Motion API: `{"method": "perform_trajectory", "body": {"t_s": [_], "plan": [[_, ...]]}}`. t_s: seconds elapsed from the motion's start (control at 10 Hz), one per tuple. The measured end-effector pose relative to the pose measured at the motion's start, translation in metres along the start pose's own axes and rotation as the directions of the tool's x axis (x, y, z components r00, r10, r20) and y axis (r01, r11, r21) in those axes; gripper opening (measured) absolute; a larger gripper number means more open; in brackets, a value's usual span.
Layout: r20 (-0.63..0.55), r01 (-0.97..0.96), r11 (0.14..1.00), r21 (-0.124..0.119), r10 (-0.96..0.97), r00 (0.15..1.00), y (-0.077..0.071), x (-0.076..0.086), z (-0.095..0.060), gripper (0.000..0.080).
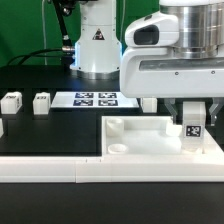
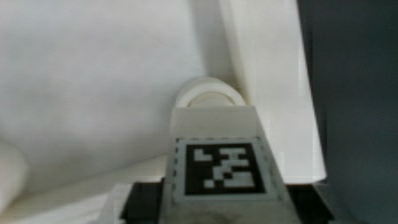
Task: Assemble square table
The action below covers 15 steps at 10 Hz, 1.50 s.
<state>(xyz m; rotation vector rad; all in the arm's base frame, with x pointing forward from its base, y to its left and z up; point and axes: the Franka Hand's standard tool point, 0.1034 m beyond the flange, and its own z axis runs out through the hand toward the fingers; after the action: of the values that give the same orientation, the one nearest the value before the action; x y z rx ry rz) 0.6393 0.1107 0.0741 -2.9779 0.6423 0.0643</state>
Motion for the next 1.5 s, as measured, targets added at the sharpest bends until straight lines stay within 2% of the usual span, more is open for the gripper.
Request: {"method": "perform_trajectory", "body": {"t_s": [0.2, 0.4, 0.6, 0.8, 0.9, 1.0, 1.1, 1.4, 1.5], "plan": [[-0.019, -0.205, 0.979, 0.0, 0.205, 0.979, 0.001, -0.001, 0.0, 0.0287], [-0.028, -0.386, 0.922, 0.002, 0.386, 0.922, 0.0, -0.002, 0.0, 0.0287], [-0.05, -0.568, 0.822, 0.046, 0.57, 0.82, 0.001, -0.002, 0.001, 0.029], [-0.05, -0.699, 0.713, 0.055, 0.702, 0.711, -0.002, -0.006, 0.002, 0.029], [-0.045, -0.78, 0.619, 0.095, 0.785, 0.618, 0.001, -0.007, 0.002, 0.029], [-0.032, -0.839, 0.53, 0.12, 0.847, 0.53, -0.001, -0.01, 0.002, 0.029], [-0.014, -0.878, 0.464, 0.121, 0.885, 0.466, -0.005, -0.014, 0.004, 0.029], [-0.018, -0.862, 0.493, 0.118, 0.869, 0.495, -0.007, -0.016, 0.005, 0.029], [-0.027, -0.816, 0.571, 0.091, 0.82, 0.571, -0.006, -0.018, 0.005, 0.0478]]}}
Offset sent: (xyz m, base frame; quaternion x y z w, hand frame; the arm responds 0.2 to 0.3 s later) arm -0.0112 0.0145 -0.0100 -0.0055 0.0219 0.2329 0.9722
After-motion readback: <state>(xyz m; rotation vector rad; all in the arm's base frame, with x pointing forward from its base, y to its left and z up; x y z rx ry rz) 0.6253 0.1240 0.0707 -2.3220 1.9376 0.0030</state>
